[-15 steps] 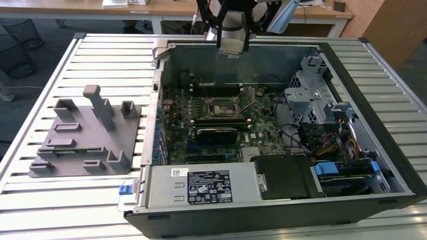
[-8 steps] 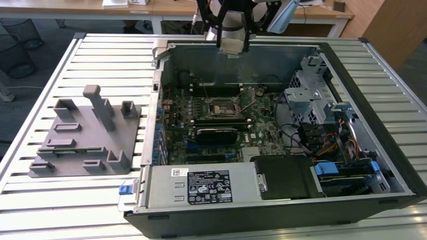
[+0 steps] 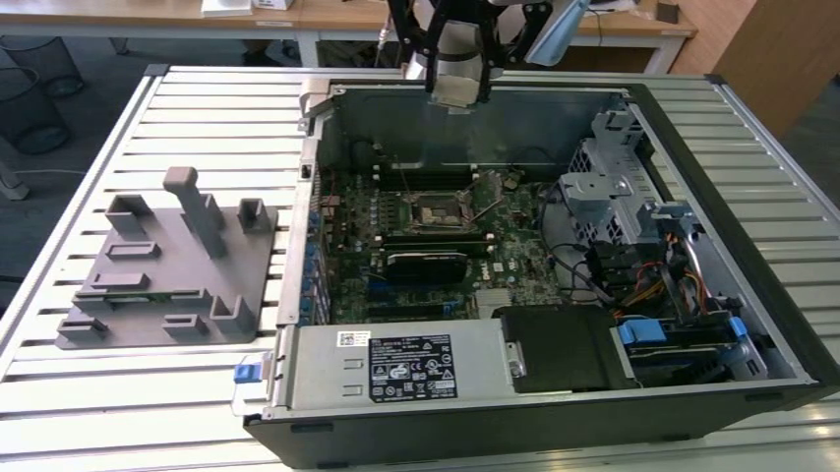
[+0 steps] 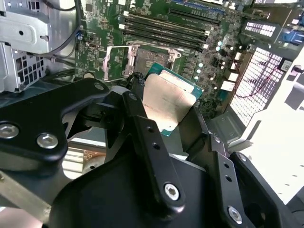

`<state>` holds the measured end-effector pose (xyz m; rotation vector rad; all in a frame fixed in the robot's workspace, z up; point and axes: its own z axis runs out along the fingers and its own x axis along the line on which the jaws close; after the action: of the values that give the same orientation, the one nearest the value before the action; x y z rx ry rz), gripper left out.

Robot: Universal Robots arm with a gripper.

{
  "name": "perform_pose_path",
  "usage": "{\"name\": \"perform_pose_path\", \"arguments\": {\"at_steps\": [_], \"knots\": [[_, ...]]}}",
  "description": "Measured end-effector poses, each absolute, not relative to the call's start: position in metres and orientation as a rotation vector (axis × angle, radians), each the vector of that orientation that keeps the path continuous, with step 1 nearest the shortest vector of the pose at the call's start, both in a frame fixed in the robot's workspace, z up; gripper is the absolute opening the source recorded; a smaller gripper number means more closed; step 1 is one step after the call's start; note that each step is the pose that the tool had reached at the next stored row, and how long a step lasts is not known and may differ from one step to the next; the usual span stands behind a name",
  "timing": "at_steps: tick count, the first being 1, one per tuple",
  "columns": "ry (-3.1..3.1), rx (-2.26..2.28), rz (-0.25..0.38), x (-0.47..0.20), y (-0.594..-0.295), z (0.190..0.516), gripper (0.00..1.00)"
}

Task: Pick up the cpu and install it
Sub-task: 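Place the cpu into insertion slot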

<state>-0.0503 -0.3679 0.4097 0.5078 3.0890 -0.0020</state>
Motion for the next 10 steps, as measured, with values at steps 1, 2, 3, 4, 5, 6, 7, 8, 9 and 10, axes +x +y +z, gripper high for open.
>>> {"name": "perform_pose_path", "arguments": {"at_steps": [1,2,3,4,5,6,7,8,9,10], "knots": [[3.087,0.522,-0.002,-0.0503,-0.3679,0.4096,0.54],[3.084,0.535,-0.002,-0.0503,-0.3679,0.4096,0.54],[3.082,0.55,-0.002,-0.0503,-0.3679,0.4096,0.54],[3.077,0.578,-0.003,-0.0503,-0.3679,0.4096,0.54],[3.071,0.606,-0.003,-0.0503,-0.3679,0.4095,0.54],[3.068,0.621,-0.003,-0.0503,-0.3678,0.4095,0.54],[3.065,0.636,-0.003,-0.0503,-0.3679,0.4095,0.54],[3.062,0.651,-0.003,-0.0503,-0.3678,0.4094,0.54],[3.059,0.666,-0.003,-0.0503,-0.3678,0.4094,0.54],[3.055,0.681,-0.003,-0.0503,-0.3679,0.4094,0.54]]}}
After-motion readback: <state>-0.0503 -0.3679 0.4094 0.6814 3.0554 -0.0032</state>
